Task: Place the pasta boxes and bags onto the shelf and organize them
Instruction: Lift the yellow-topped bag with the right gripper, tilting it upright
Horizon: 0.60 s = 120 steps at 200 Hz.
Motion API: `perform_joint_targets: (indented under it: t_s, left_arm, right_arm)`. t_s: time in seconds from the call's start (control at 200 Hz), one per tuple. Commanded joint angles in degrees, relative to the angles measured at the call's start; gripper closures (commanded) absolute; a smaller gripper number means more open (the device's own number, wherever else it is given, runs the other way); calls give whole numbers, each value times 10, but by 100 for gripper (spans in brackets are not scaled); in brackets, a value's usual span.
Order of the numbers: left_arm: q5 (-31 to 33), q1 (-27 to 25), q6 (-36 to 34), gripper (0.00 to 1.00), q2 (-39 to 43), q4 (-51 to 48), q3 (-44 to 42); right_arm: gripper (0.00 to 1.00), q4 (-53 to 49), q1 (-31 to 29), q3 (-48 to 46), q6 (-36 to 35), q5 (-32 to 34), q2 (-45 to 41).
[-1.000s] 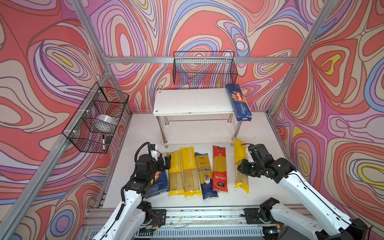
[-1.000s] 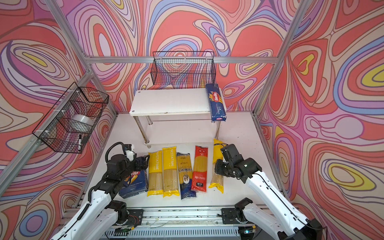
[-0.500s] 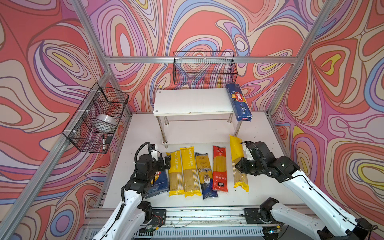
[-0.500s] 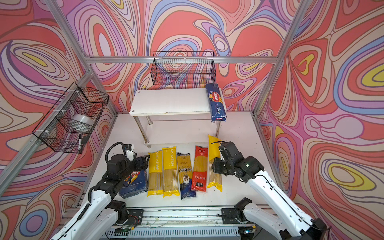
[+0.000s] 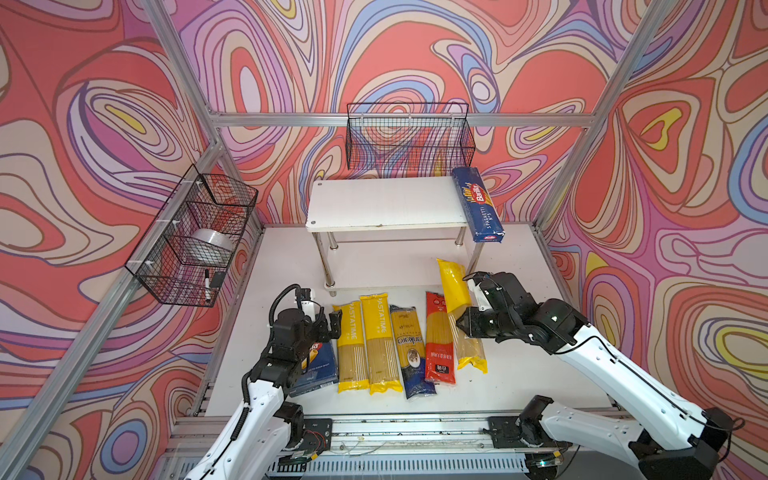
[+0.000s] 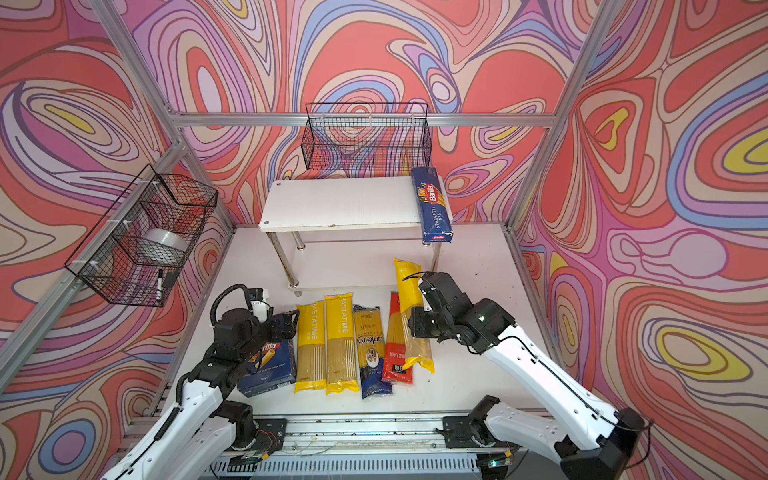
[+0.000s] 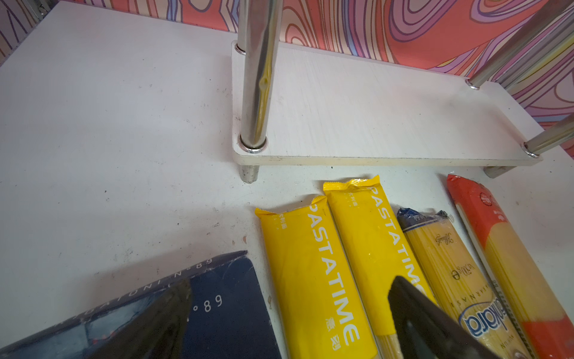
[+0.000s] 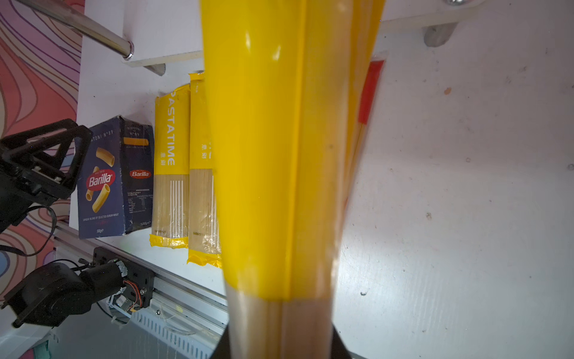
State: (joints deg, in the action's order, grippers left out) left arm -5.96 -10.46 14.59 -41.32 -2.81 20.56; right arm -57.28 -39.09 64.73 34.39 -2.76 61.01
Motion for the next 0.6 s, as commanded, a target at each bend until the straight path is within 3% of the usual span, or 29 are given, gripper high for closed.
perform_joint_targets:
  t_s: [0.0,0.596]
  left_arm:
    - [0,-1,-7,0,6,0,-3]
    - [0,-1,-7,0,6,0,-3]
  right_arm:
    - [98,57,-24,43,-17,35,-4]
    - [98,28,-120,155,-23,90,50]
